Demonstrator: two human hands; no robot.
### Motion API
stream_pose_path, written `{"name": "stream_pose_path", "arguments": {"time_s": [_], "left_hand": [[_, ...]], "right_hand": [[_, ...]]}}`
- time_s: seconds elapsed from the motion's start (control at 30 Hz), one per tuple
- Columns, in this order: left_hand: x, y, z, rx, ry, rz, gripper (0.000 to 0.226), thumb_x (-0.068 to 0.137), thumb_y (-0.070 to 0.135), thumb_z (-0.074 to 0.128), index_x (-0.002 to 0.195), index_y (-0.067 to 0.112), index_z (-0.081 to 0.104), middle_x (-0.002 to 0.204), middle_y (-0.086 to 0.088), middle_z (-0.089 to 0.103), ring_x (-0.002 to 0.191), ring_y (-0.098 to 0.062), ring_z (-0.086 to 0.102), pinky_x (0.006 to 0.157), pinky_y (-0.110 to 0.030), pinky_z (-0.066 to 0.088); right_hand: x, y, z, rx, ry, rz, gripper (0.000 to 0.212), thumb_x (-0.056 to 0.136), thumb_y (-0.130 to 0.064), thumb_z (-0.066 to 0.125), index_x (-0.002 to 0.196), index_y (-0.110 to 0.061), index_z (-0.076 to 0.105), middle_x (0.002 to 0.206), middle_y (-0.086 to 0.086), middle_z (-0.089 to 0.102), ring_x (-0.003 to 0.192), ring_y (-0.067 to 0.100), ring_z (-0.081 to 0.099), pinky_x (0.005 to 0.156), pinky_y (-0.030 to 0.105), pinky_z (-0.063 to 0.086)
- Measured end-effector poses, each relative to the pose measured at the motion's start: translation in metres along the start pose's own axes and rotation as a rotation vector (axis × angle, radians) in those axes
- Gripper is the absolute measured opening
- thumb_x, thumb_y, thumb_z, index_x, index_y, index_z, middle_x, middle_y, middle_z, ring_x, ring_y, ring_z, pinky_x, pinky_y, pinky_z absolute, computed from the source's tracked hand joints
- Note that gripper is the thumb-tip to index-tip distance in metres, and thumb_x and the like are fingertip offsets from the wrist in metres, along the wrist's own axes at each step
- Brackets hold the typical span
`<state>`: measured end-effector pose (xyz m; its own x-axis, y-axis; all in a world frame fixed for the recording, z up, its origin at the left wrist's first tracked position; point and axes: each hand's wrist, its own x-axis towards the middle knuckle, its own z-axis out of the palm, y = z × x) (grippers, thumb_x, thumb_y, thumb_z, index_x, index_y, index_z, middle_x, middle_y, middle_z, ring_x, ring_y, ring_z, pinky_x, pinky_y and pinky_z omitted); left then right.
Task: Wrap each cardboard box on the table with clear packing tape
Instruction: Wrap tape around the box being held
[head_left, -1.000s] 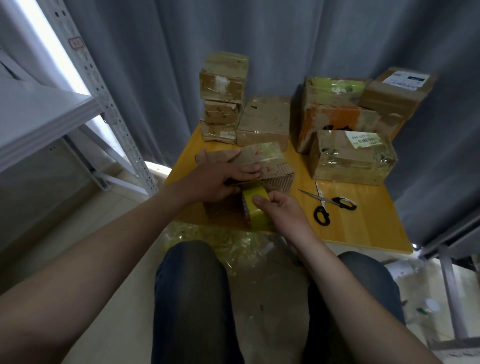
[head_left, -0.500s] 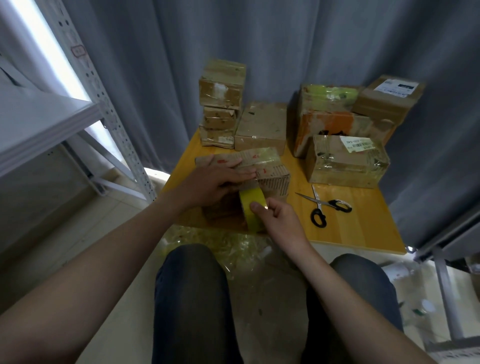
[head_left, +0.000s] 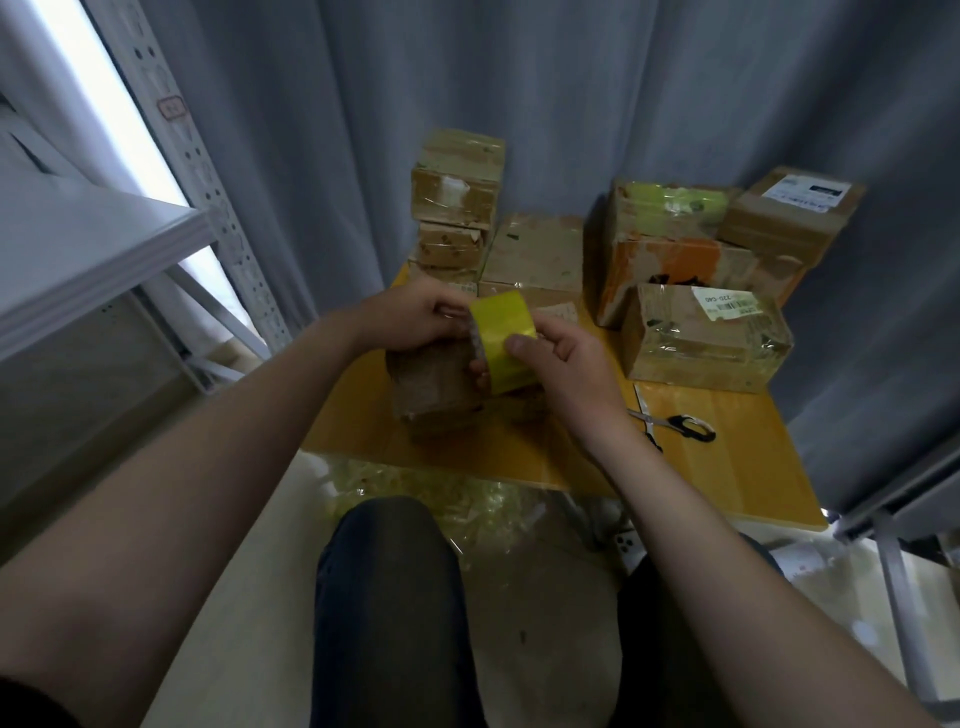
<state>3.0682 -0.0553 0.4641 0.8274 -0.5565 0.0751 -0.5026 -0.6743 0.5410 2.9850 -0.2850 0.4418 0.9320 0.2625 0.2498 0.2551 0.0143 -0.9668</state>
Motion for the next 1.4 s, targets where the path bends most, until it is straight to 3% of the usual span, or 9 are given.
{"name": "stream_pose_path", "arguments": {"time_s": [0.1,0.2,0.3,0.47,0.93,1.13,1.23,1.33,1.4], "left_hand": [[0.01,-0.012,-0.002,0.1,0.101,-0.164,0.019,0.096,0.013,0.068,0.112,0.004,0.073,0.105,-0.009,0.076,0.097,-0.015,0.069,0.093,-0.044,0.056],[0.009,-0.005,-0.01,0.077,0.063,-0.23,0.044,0.096,0.014,0.068,0.139,0.02,0.061,0.129,-0.001,0.068,0.115,-0.015,0.063,0.097,-0.034,0.051],[0.0,-0.005,-0.006,-0.099,-0.231,-0.279,0.091,0.087,0.039,0.08,0.159,0.037,0.025,0.145,0.014,0.05,0.126,-0.007,0.054,0.097,-0.026,0.05],[-0.006,-0.03,0.037,0.098,0.047,-0.302,0.123,0.043,0.098,0.067,0.149,0.045,0.033,0.149,0.015,0.052,0.135,-0.016,0.052,0.111,-0.062,0.039],[-0.018,-0.008,0.039,0.039,0.167,-0.32,0.089,0.054,0.078,0.076,0.134,0.049,0.049,0.129,0.018,0.065,0.122,-0.014,0.06,0.106,-0.058,0.043],[-0.016,0.0,0.037,0.007,0.173,-0.32,0.088,0.059,0.061,0.083,0.137,0.029,0.057,0.129,0.006,0.066,0.111,-0.016,0.063,0.092,-0.042,0.055],[-0.012,0.002,0.037,0.056,0.149,-0.345,0.094,0.068,0.048,0.087,0.149,0.021,0.047,0.144,-0.002,0.057,0.127,-0.023,0.056,0.1,-0.034,0.049],[-0.013,0.001,0.037,0.088,0.147,-0.346,0.099,0.075,0.043,0.087,0.157,0.017,0.037,0.157,-0.005,0.045,0.139,-0.024,0.047,0.109,-0.035,0.044],[-0.013,0.001,0.036,0.097,0.135,-0.354,0.104,0.074,0.047,0.087,0.158,0.016,0.034,0.161,-0.005,0.04,0.143,-0.024,0.042,0.113,-0.035,0.041]], "right_hand": [[0.025,0.006,-0.001,-0.086,0.06,0.038,0.014,0.104,-0.009,0.057,0.109,-0.006,0.07,0.073,-0.026,0.072,0.072,-0.011,0.066,0.065,0.008,0.046],[0.043,0.016,0.005,-0.199,0.093,0.052,0.017,0.105,-0.029,0.059,0.096,-0.022,0.071,0.073,-0.024,0.07,0.072,-0.006,0.064,0.068,0.022,0.046],[0.056,0.025,0.01,-0.242,0.159,0.049,0.028,0.102,-0.041,0.059,0.081,-0.024,0.068,0.074,-0.009,0.073,0.069,0.008,0.065,0.066,0.041,0.049],[0.065,0.023,0.016,-0.251,0.199,0.09,0.039,0.103,-0.039,0.06,0.067,-0.023,0.064,0.064,-0.012,0.067,0.061,0.002,0.056,0.066,0.035,0.045],[0.078,-0.035,0.033,-0.378,0.249,0.174,0.039,0.102,-0.046,0.058,0.077,-0.015,0.059,0.07,0.006,0.046,0.061,0.016,0.044,0.056,0.033,0.029],[0.031,-0.041,0.02,-0.177,0.12,0.291,0.062,0.093,-0.052,0.065,0.104,0.009,0.07,0.084,0.025,0.074,0.071,0.034,0.072,0.071,0.042,0.059],[0.004,-0.038,0.01,-0.083,0.033,0.324,0.036,0.106,-0.031,0.057,0.093,-0.003,0.074,0.076,0.017,0.077,0.065,0.03,0.076,0.068,0.039,0.063],[-0.015,-0.025,0.012,-0.137,0.017,0.315,0.038,0.108,-0.028,0.053,0.084,-0.004,0.072,0.075,0.015,0.077,0.064,0.025,0.076,0.058,0.031,0.061],[-0.021,-0.01,0.017,-0.196,0.03,0.318,0.051,0.104,-0.039,0.056,0.089,0.008,0.066,0.079,0.024,0.075,0.068,0.031,0.076,0.063,0.045,0.064]]}}
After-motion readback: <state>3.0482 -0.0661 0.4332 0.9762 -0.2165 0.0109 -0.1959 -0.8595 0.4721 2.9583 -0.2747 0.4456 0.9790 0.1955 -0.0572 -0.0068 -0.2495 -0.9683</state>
